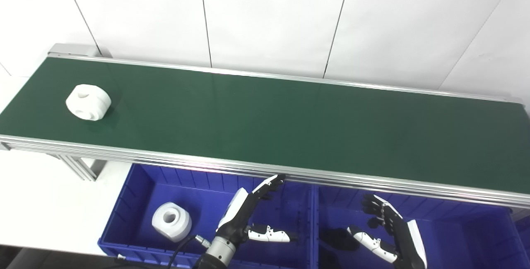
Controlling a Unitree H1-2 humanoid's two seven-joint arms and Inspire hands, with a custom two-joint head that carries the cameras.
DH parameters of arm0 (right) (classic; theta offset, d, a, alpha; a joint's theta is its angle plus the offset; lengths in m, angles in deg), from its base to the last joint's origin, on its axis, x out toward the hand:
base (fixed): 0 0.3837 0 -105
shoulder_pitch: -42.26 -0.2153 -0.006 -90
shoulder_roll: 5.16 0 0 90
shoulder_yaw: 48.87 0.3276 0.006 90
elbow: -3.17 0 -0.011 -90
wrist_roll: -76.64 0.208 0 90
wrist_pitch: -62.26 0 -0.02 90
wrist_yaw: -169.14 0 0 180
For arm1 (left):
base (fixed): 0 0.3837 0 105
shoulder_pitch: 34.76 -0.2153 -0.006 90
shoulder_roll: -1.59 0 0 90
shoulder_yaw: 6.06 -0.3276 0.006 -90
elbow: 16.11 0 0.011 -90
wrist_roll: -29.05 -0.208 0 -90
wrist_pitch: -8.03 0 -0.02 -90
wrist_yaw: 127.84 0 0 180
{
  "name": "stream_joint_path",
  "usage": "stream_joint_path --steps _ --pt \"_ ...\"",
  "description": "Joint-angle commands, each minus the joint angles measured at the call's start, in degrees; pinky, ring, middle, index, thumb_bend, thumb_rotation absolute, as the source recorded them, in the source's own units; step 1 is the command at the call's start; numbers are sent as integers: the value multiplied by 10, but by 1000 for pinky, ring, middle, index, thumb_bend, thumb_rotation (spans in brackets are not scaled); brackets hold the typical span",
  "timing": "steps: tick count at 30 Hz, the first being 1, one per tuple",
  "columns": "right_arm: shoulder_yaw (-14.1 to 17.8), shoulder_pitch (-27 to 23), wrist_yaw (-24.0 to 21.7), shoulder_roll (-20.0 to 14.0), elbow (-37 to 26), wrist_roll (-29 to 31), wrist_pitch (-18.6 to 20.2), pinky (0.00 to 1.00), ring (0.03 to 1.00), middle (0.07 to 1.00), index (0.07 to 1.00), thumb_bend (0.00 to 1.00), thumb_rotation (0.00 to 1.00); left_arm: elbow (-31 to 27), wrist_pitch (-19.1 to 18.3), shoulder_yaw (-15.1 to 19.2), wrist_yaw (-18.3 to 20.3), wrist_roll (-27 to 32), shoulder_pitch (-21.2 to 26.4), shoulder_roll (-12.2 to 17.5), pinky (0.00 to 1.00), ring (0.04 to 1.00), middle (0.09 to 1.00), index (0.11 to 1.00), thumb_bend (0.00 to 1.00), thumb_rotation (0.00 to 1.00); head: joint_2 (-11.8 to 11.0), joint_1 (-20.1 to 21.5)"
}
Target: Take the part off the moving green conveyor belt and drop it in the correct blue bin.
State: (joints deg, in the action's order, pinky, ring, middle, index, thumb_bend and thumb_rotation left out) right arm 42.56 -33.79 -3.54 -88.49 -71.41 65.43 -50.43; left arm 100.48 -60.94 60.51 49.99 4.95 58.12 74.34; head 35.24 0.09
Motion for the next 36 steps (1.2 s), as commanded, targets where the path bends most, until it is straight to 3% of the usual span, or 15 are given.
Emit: stream_joint_path --steps 1,35,36 --pt "4 -3 3 -4 -18 -2 -9 685 755 770 792 580 372 -14 5 0 -1 -2 11 -4 781 854 882 888 631 325 0 0" --pt "5 -5 -2 -5 -13 -7 -11 697 771 775 796 576 384 -10 11 -1 1 -5 12 -3 778 851 877 888 632 327 -3 1" --pt "6 -5 -1 -6 -10 -8 -15 698 770 774 796 575 386 -5 14 -1 -2 -7 13 -4 776 850 876 888 632 329 -13 -23"
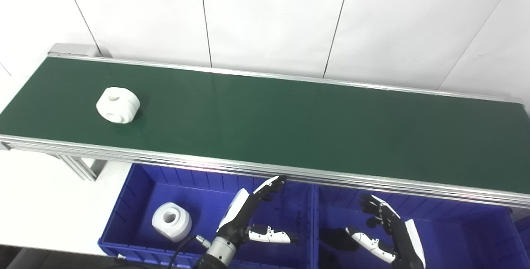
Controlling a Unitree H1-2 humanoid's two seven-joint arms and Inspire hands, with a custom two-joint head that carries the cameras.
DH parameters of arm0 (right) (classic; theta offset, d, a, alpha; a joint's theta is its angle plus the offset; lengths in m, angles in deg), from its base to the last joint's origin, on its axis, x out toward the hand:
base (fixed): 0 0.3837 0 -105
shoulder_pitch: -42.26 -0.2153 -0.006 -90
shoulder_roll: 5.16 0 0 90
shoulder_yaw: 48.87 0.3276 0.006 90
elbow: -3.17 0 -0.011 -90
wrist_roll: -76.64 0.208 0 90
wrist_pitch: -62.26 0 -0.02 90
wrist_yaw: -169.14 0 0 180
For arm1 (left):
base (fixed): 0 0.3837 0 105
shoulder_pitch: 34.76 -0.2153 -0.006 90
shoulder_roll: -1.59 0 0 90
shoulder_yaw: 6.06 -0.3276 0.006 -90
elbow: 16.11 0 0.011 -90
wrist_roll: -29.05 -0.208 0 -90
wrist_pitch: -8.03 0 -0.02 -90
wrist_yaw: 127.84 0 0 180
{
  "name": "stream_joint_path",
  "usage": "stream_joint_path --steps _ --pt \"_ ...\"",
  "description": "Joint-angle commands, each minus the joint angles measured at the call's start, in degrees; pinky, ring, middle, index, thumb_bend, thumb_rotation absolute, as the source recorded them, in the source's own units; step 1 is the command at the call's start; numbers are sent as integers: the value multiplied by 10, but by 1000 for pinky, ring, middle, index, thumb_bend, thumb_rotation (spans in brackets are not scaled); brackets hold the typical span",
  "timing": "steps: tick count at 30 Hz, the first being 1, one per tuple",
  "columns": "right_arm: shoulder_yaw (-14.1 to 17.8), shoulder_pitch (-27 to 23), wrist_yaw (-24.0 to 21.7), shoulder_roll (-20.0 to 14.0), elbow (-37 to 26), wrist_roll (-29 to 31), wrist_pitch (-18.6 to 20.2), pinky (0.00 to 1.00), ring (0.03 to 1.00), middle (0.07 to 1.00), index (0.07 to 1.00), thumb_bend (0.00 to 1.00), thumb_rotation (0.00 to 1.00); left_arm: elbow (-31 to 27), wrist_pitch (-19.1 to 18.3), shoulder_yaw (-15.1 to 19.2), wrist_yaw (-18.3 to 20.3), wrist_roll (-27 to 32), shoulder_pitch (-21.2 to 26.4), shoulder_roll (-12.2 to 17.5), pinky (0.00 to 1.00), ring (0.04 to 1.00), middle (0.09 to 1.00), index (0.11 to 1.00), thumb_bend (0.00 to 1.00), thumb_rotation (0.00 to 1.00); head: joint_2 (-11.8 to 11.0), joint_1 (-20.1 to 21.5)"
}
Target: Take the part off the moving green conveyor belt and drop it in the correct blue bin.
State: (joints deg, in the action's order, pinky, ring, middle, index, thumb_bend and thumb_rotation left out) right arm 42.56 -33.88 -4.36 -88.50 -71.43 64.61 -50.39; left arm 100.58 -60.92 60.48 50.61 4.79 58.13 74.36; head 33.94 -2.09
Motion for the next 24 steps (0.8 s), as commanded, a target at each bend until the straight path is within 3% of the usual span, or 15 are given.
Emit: stream_joint_path --steps 1,4,7,9,12,14,19,24 --pt "6 -4 8 -6 -7 0 -18 697 769 773 796 581 394 -3 16 -1 -10 -7 13 -5 777 850 877 888 634 338 0 -1" --pt "8 -8 6 -10 11 13 -34 689 765 776 799 571 350 20 29 -3 -11 -3 19 -11 783 855 883 889 640 350 -29 -69" --pt "10 -13 15 -12 31 9 -38 659 749 782 802 556 356 46 37 -5 -19 -5 25 -19 779 854 886 888 653 353 -54 -107" --pt "10 -17 18 -12 42 12 -41 665 758 789 802 542 356 58 40 -7 -24 -8 30 -22 770 848 886 890 654 353 -58 -116" --pt "8 -22 26 -12 52 9 -42 731 798 813 828 444 126 72 42 -7 -27 -8 35 -26 772 846 886 894 665 353 -62 -120" --pt "7 -22 28 -11 54 7 -42 740 805 819 834 422 47 83 50 -6 -33 -9 38 -28 775 845 883 892 668 347 -63 -120" --pt "4 -22 38 -7 52 -7 -38 787 816 820 837 412 0 97 57 -8 -48 -13 42 -29 766 841 882 893 669 356 -67 -111" --pt "-2 -25 44 -10 58 -11 -42 759 805 812 832 416 0 90 59 -23 -53 -4 42 -21 765 843 887 899 662 371 -71 -105"
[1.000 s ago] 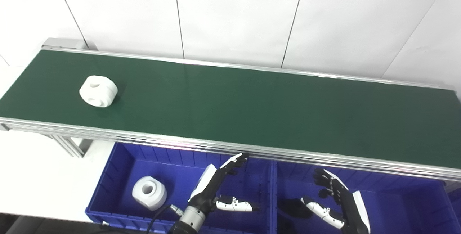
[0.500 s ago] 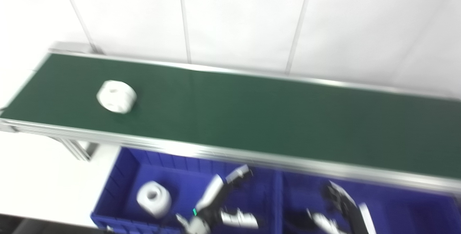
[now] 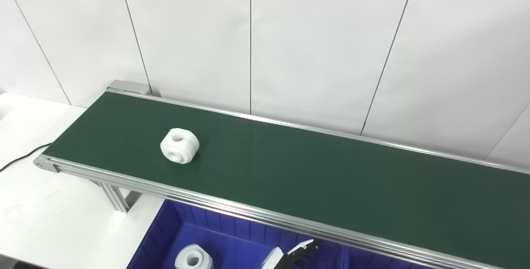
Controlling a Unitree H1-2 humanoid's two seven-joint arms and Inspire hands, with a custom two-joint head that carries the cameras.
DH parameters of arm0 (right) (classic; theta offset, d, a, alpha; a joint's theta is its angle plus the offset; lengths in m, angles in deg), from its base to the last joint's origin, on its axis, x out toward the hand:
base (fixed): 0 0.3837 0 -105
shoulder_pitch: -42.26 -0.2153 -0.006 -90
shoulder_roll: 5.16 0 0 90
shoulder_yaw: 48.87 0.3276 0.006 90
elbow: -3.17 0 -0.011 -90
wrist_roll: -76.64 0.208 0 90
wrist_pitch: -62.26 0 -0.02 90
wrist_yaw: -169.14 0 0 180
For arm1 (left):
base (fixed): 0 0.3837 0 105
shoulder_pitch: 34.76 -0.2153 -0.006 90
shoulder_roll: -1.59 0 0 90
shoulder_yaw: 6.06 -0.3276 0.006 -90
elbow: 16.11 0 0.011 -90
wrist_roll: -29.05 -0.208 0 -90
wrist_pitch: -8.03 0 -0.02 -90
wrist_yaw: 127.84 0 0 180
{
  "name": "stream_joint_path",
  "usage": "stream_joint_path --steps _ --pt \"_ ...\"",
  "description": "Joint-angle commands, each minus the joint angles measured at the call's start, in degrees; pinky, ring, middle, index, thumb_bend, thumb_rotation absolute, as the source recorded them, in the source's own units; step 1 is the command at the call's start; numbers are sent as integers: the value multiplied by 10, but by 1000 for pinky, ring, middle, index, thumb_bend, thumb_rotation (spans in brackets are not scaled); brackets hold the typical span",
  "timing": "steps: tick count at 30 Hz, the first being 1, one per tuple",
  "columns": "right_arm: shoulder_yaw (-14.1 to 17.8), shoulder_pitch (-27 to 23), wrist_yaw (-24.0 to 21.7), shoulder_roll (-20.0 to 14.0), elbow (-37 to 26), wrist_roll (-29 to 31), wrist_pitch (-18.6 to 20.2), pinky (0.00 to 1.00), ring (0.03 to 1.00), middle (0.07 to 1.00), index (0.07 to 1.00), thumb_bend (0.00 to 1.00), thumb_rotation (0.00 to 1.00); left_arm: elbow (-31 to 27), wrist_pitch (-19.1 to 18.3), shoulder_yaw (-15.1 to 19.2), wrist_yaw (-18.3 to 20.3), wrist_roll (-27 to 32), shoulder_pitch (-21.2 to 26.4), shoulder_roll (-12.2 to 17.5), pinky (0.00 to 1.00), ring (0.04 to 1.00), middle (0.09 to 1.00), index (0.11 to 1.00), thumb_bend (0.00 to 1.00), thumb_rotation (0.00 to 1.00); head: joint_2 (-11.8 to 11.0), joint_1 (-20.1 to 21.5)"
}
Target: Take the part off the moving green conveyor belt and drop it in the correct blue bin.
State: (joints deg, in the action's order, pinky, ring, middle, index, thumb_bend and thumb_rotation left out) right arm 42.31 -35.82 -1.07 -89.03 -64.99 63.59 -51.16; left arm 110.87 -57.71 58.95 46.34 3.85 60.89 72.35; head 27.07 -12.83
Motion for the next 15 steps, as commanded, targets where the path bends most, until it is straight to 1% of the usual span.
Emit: stream_joint_path --steps 1,3,4,5,7,8,10,12,13,14,15 --pt "-1 -5 12 -6 -6 -1 -34 758 805 810 830 417 17 -19 27 -11 -10 10 13 2 772 847 887 897 662 382 -2 2" --pt "-2 -6 14 -6 -5 -3 -34 749 803 807 826 426 80 -49 27 -20 -9 22 7 12 778 853 891 894 663 394 -2 3" --pt "-2 -6 17 -6 -5 -6 -34 748 802 807 825 427 89 -72 27 -20 -4 28 4 18 779 854 892 894 663 395 -2 3" --pt "-3 -6 20 -6 -5 -8 -34 750 799 801 819 433 121 -101 27 -20 0 30 2 27 792 864 897 896 663 385 -2 3" --pt "-6 -7 23 -7 -7 -9 -35 749 791 793 811 430 123 -157 26 -11 10 31 1 43 808 875 902 899 668 386 1 10" --pt "-7 -7 23 -7 -7 -8 -35 751 789 790 807 426 122 -172 25 -8 14 32 1 47 816 878 902 901 670 385 1 10" --pt "-12 -8 24 -9 -7 3 -35 735 787 791 806 425 104 -213 23 5 29 43 11 62 822 878 900 899 665 366 1 11" --pt "-22 -11 32 -14 -3 10 -35 686 766 781 795 430 127 -260 11 23 50 47 28 82 813 870 895 898 646 359 3 13" --pt "-24 -11 35 -15 -4 11 -35 680 761 778 792 426 149 -283 -4 36 61 47 41 95 822 879 903 906 633 374 2 14" --pt "-27 -10 38 -16 -5 13 -35 680 754 773 790 427 218 -297 -15 45 70 47 50 103 816 877 906 907 630 391 3 16" --pt "-29 -10 42 -16 -6 11 -35 680 753 772 789 427 231 -302 -17 57 73 44 64 114 816 877 907 908 629 394 6 21"
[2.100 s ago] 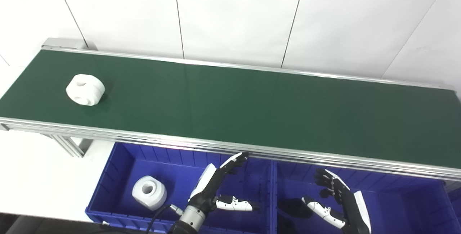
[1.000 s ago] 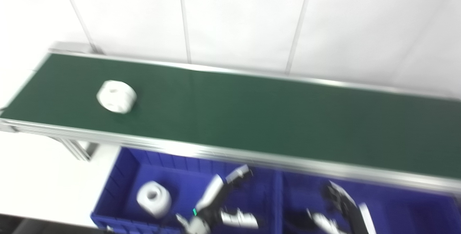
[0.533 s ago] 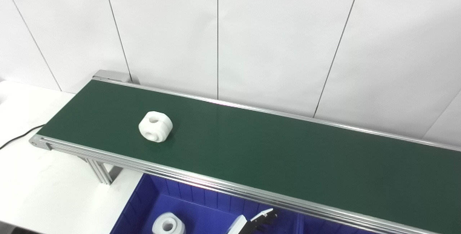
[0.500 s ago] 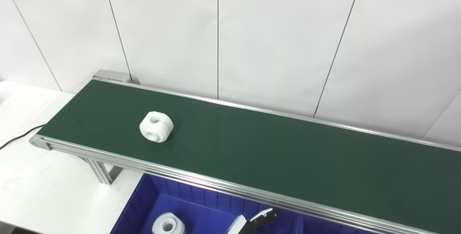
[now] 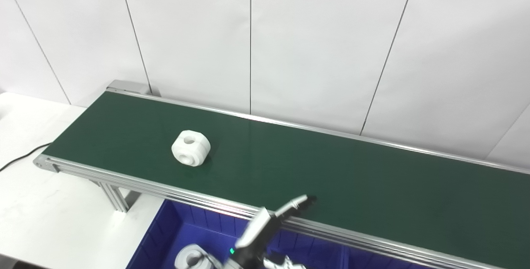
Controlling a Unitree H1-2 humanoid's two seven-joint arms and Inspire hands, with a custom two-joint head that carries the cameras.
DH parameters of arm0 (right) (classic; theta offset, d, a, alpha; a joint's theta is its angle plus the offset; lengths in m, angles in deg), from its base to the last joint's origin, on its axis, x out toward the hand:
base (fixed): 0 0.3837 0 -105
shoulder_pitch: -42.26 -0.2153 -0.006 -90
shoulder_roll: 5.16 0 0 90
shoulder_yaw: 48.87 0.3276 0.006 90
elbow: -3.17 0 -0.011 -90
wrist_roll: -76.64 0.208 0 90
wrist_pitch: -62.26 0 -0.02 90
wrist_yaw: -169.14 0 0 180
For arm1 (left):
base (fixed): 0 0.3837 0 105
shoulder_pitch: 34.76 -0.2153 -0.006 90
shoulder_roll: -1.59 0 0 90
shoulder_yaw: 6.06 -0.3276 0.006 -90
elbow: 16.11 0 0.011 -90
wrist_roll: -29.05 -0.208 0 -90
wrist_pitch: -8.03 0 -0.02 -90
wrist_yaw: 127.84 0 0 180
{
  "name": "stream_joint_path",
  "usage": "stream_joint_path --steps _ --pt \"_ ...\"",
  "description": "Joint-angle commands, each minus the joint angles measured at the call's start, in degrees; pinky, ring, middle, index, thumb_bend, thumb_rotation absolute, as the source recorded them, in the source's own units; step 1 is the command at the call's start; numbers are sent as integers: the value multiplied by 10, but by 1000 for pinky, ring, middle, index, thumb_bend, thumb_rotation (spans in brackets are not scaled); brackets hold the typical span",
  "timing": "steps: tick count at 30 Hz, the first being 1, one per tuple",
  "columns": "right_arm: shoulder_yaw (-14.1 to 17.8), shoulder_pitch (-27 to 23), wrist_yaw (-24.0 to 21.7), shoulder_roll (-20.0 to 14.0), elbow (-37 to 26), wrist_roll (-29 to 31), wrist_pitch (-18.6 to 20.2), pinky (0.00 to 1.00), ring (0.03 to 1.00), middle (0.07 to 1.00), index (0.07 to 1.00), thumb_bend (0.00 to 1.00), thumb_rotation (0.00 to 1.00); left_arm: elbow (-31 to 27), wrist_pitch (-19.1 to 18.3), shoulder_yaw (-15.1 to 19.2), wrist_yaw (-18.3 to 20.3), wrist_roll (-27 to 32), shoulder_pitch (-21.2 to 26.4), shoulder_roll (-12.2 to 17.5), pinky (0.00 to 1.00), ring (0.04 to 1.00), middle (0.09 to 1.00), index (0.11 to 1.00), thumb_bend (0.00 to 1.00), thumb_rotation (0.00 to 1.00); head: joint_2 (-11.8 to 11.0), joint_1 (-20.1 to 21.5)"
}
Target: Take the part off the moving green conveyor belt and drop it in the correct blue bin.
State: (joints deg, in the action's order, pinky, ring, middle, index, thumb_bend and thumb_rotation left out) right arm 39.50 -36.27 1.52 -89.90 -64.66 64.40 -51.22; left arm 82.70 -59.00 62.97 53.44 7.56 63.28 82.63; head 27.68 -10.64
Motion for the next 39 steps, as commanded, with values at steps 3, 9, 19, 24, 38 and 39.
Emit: stream_joint_path --steps 3,9,19,24,38,39 --pt "-11 -7 40 -11 -11 -10 -34 651 723 753 773 435 342 -20 -13 45 12 4 73 34 811 874 903 902 631 371 6 10" --pt "-32 -12 54 -19 -13 14 -34 625 714 738 756 500 490 -2 -46 84 27 4 125 64 815 872 900 894 636 350 20 33" --pt "-53 -23 74 -29 -17 6 -34 625 698 715 744 561 522 122 -67 109 9 -40 219 109 794 866 903 905 675 363 47 53" --pt "-53 -23 73 -26 -19 10 -34 636 709 724 742 555 514 205 -77 98 -3 -68 258 122 785 867 908 908 697 349 48 52" --pt "-55 -23 73 -21 -19 26 -34 624 699 723 741 545 491 344 -120 24 -55 -176 330 132 907 926 941 951 749 237 49 47" --pt "-56 -23 73 -21 -20 27 -34 623 699 723 741 546 492 346 -127 17 -52 -183 332 132 913 927 942 953 750 229 48 47"
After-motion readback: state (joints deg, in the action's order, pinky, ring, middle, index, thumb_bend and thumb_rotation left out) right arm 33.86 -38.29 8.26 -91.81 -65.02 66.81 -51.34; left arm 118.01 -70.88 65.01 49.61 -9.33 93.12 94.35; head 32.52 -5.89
